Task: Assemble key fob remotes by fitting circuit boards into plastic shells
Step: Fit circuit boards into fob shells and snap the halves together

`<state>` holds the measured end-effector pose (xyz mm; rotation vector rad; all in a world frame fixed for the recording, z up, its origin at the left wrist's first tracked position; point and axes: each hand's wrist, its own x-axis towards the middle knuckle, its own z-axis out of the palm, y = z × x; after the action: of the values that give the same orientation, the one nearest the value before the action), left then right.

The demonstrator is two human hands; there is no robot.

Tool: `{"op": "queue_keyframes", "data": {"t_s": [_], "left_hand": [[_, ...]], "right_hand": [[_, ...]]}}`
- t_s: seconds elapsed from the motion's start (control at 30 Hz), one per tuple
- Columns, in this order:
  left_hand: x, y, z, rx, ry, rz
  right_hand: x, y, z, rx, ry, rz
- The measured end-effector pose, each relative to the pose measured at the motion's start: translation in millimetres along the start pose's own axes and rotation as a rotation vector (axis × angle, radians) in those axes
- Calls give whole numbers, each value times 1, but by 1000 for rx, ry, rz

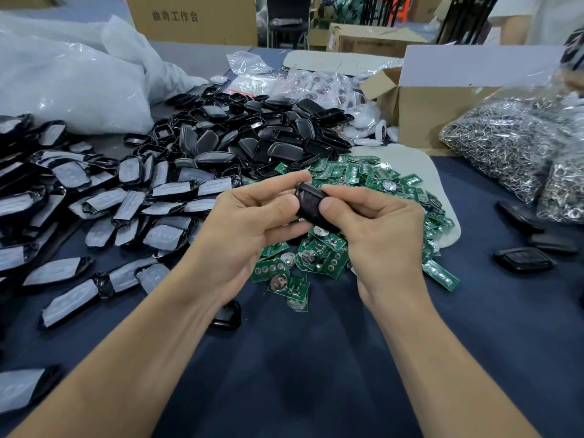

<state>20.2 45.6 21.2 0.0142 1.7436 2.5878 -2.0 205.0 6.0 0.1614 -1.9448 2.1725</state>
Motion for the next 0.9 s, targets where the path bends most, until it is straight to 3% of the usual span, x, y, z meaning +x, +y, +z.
{"op": "queue_keyframes", "data": {"t_s": [0.3,0.73,0.9], "left_hand": [[2,1,-3,36,11,28],[0,0,-2,106,43,54],[-1,-2,3,168,161,63]], "right_hand": [[0,-6,1,133,-88,246],[0,1,0,11,-42,101],[-2,6,1,-96,-12,35]]}}
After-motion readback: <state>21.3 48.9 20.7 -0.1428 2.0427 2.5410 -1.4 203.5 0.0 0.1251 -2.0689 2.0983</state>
